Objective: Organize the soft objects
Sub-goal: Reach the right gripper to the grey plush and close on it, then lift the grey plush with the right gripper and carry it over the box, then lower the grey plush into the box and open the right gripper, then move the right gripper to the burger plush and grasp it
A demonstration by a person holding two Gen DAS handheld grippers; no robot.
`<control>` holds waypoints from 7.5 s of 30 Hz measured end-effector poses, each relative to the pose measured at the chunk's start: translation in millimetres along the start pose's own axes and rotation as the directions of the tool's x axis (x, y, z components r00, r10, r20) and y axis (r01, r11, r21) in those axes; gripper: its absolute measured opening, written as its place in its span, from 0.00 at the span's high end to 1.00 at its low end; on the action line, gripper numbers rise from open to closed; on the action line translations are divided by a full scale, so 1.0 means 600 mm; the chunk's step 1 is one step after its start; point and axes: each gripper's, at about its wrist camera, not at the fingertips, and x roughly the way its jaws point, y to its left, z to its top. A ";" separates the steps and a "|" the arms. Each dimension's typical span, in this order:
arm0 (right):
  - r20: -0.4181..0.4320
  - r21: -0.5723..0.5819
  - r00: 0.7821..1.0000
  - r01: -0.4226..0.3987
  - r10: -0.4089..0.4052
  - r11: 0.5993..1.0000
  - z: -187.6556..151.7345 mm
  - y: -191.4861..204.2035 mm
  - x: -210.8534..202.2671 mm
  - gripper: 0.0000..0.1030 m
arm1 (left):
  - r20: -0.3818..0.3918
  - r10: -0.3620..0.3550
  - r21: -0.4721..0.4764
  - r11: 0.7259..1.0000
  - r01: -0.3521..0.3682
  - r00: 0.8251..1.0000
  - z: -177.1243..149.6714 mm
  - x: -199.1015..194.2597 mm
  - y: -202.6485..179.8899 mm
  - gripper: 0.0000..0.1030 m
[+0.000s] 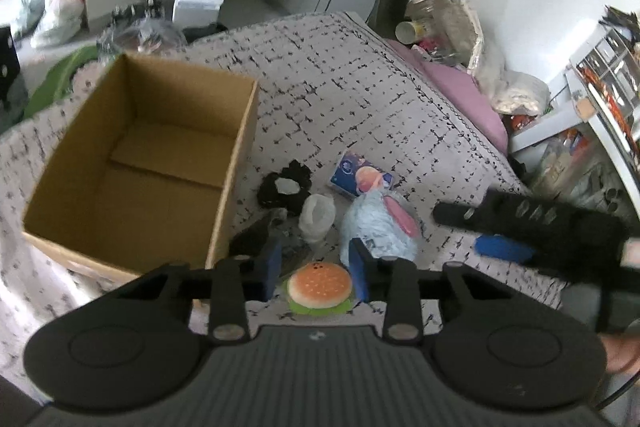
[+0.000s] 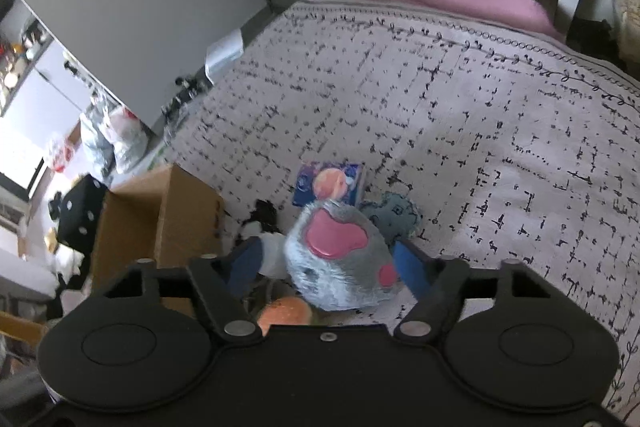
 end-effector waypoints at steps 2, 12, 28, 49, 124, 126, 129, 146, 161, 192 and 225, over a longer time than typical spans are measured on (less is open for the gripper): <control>-0.013 -0.015 1.000 -0.017 0.016 1.000 -0.005 -0.004 0.016 0.41 | -0.008 -0.006 -0.013 1.000 0.006 1.000 0.001 0.012 -0.004 0.67; -0.097 0.002 0.994 -0.048 0.048 0.999 -0.025 -0.038 0.100 0.60 | -0.071 0.013 -0.036 0.999 -0.016 0.997 0.006 0.084 -0.019 0.67; -0.079 0.223 0.980 -0.158 0.180 0.962 0.002 -0.121 0.106 0.73 | -0.135 -0.005 0.015 1.000 0.007 0.991 0.016 0.176 -0.089 0.62; -0.043 0.287 0.973 -0.204 0.225 0.936 -0.006 -0.130 0.088 0.79 | -0.137 -0.094 -0.128 0.989 0.076 0.986 0.040 0.199 -0.074 0.83; -0.084 -0.092 0.930 -0.366 0.359 0.926 -0.109 0.318 0.072 0.74 | 0.013 0.062 -0.248 0.967 -0.056 0.998 0.083 -0.062 0.301 0.84; -0.094 -0.105 0.932 -0.359 0.350 0.927 -0.113 0.323 0.079 0.73 | 0.007 0.068 -0.245 0.967 -0.064 0.998 0.081 -0.056 0.306 0.85; -0.095 -0.127 0.937 -0.345 0.335 0.930 -0.117 0.328 0.083 0.72 | 0.000 0.071 -0.241 0.968 -0.069 0.997 0.081 -0.048 0.309 0.86; -0.074 -0.172 0.952 -0.305 0.296 0.937 -0.119 0.322 0.061 0.38 | -0.018 0.131 -0.230 0.964 -0.132 0.991 0.085 -0.038 0.302 0.80; -0.024 -0.196 0.944 -0.327 0.329 0.924 -0.104 0.300 0.004 0.17 | 0.040 0.211 -0.230 0.953 -0.196 0.977 0.103 -0.110 0.282 0.25; 0.088 -0.169 0.967 -0.221 0.238 0.960 -0.062 0.168 -0.093 0.00 | 0.109 0.160 -0.181 0.974 -0.138 0.981 0.083 -0.166 0.169 0.16; -0.071 0.346 0.953 -0.254 0.295 0.903 -0.104 -0.036 0.053 0.12 | -0.016 0.082 -0.036 0.996 -0.082 0.997 0.039 -0.036 0.043 0.25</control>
